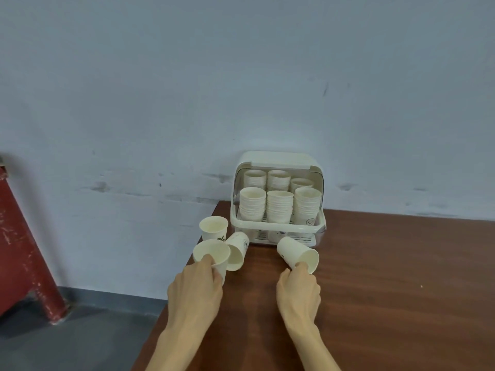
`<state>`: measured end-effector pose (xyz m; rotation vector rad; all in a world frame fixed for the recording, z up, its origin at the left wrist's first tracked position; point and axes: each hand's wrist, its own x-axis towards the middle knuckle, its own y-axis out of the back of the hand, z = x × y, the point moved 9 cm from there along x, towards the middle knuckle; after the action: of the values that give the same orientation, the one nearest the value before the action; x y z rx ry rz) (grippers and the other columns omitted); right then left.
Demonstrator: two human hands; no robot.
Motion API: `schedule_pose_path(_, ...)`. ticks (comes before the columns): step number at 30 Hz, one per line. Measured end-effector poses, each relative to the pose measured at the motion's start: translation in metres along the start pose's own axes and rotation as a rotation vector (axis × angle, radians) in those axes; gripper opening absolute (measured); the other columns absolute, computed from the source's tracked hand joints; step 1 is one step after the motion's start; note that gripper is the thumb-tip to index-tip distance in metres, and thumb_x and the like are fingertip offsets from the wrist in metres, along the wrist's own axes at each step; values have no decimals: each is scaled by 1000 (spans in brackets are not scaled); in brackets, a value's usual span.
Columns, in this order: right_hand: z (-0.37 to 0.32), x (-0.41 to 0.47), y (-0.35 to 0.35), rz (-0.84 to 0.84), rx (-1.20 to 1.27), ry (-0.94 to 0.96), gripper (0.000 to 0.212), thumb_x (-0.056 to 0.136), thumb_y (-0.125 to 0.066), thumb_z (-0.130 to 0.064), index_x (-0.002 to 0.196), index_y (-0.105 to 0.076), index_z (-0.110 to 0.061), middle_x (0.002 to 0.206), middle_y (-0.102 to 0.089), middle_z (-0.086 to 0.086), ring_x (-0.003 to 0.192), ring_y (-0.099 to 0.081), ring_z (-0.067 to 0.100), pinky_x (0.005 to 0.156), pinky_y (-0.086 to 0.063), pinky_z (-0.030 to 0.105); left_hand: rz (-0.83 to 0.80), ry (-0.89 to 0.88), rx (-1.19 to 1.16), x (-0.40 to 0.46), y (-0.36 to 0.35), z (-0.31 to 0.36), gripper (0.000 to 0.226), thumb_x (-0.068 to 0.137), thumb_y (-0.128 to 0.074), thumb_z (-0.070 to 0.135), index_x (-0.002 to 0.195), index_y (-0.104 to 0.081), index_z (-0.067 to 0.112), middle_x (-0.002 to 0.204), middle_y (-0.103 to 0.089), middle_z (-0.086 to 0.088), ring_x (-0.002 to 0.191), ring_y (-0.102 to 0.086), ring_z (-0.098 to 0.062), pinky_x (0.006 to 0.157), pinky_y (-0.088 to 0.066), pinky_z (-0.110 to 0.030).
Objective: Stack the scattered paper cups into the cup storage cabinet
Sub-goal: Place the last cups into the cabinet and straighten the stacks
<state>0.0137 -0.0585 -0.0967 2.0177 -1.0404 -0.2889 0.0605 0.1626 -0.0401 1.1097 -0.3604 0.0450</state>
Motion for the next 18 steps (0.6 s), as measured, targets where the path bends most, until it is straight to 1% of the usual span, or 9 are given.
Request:
schedule_pose_path(3, -2, 5, 2, 22, -1, 4, 19, 97, -41, -22, 107, -51, -9, 101, -65, 14, 95, -61, 36, 69, -40, 37, 8, -39, -5, 0, 2, 11, 11, 98, -36, 29, 90, -42, 25, 78, -52, 7, 65, -47, -11, 57, -35, -23)
schedule_pose_path(7, -2, 12, 3, 22, 10, 4, 18, 96, -40, -17, 104, -53, -8, 101, -64, 15, 94, -60, 37, 68, -38, 36, 5, -76, -17, 1, 0, 25, 8, 97, -39, 30, 93, -44, 27, 88, -62, 4, 73, -57, -14, 61, -46, -26)
schedule_pose_path(10, -1, 17, 6, 34, 35, -8, 17, 95, -40, -14, 102, -54, -8, 100, -64, 15, 93, -59, 37, 67, -36, 36, -2, -108, -23, 1, -1, 38, 9, 97, -40, 29, 98, -48, 26, 96, -65, 2, 80, -61, -16, 63, -43, -25)
schedule_pose_path(13, 0, 19, 9, 66, 69, 0, 17, 95, -40, -13, 100, -55, -9, 97, -64, 14, 90, -59, 36, 66, -36, 35, -7, -131, -32, 2, -4, 47, 12, 97, -40, 28, 102, -51, 25, 101, -66, 0, 85, -63, -19, 69, -51, -30)
schedule_pose_path(15, 2, 20, 12, 91, 91, 11, 20, 95, -40, -13, 104, -57, -11, 96, -65, 14, 89, -60, 36, 67, -36, 36, -3, -146, -38, 3, -4, 53, 11, 96, -41, 28, 100, -51, 25, 101, -65, 0, 86, -63, -21, 72, -54, -36)
schedule_pose_path(18, 4, 20, 21, 137, 132, 30, 25, 96, -41, -16, 114, -58, -13, 98, -66, 16, 92, -60, 39, 73, -41, 40, 9, -164, -49, 6, -3, 61, 15, 96, -44, 27, 105, -55, 24, 105, -65, 0, 88, -64, -19, 73, -56, -35)
